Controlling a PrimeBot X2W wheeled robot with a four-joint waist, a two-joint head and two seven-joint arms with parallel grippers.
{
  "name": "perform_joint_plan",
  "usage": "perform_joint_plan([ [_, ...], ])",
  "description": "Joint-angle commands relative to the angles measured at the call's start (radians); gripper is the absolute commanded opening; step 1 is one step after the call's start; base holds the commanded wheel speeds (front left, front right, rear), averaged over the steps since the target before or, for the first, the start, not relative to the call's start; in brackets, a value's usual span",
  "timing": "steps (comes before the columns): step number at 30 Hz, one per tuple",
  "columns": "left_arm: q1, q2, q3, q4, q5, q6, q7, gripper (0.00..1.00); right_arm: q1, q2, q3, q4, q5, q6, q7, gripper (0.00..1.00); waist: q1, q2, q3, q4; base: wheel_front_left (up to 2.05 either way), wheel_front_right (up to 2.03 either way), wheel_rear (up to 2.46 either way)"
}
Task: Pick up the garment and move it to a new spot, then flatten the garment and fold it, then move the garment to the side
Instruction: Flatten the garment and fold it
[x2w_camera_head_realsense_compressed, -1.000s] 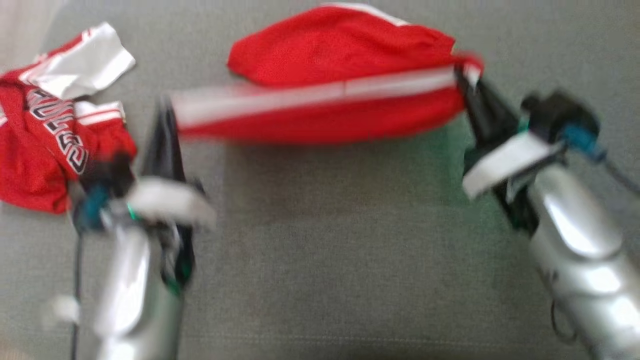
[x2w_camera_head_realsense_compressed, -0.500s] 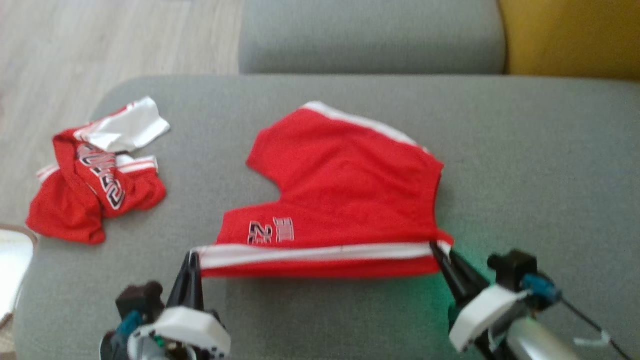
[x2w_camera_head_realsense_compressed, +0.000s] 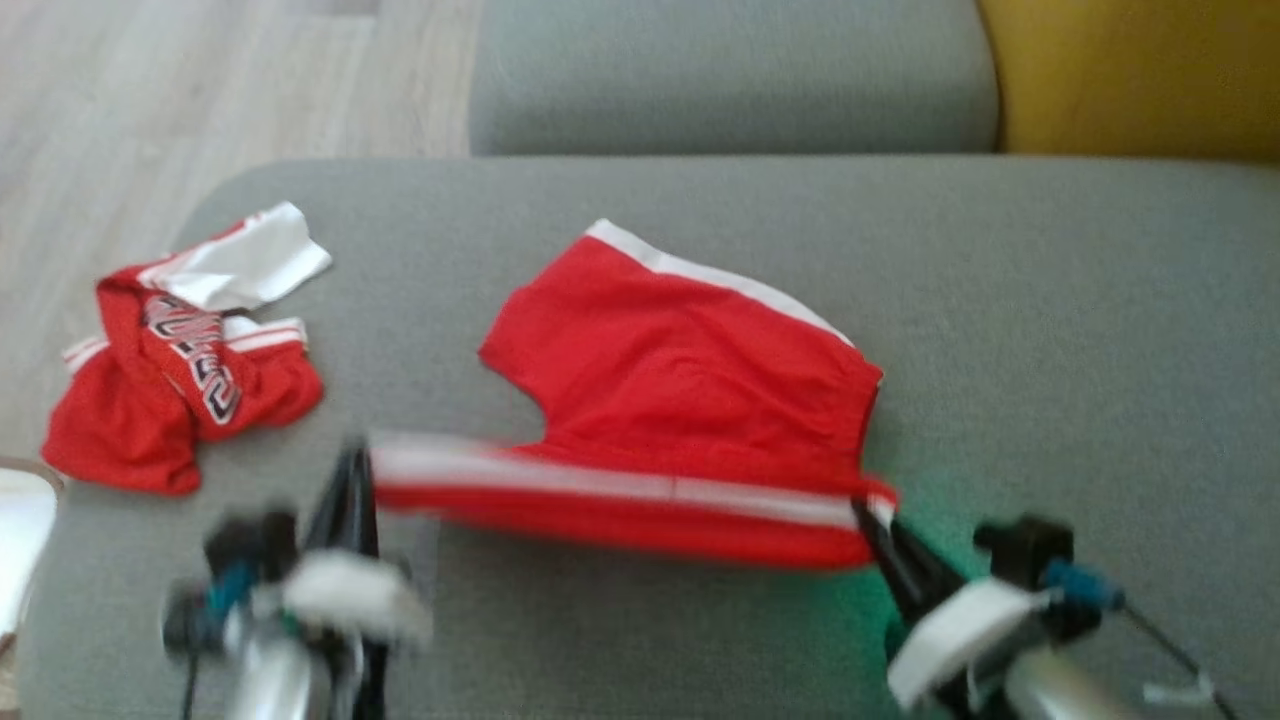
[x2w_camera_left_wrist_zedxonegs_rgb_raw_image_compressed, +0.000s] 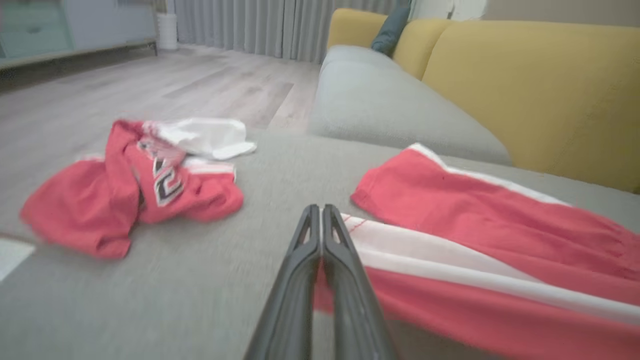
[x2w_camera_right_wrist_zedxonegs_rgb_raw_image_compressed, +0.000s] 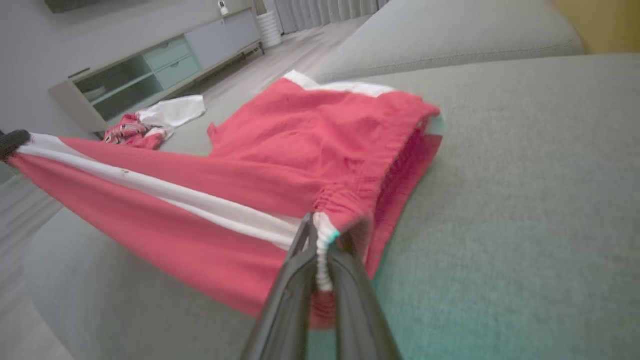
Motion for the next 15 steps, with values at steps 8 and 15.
perform_joint_plan([
  [8, -0.515, 0.109, -0.011, 0.139, 0.118, -0.099, -0.006, 0.00, -0.270, 0.079, -0.133, 0.023, 0.009, 0.006, -0.018, 0.00, 0.0001, -0.0001, 0.232, -0.092, 0.00, 0.00, 0.00],
  [15, -0.867, 0.153, -0.107, 0.423, 0.164, -0.156, 0.012, 0.00, -0.442, 0.167, -0.196, 0.110, -0.015, 0.006, -0.024, 0.00, 0.0001, -0.0001, 0.384, -0.173, 0.00, 0.00, 0.00],
])
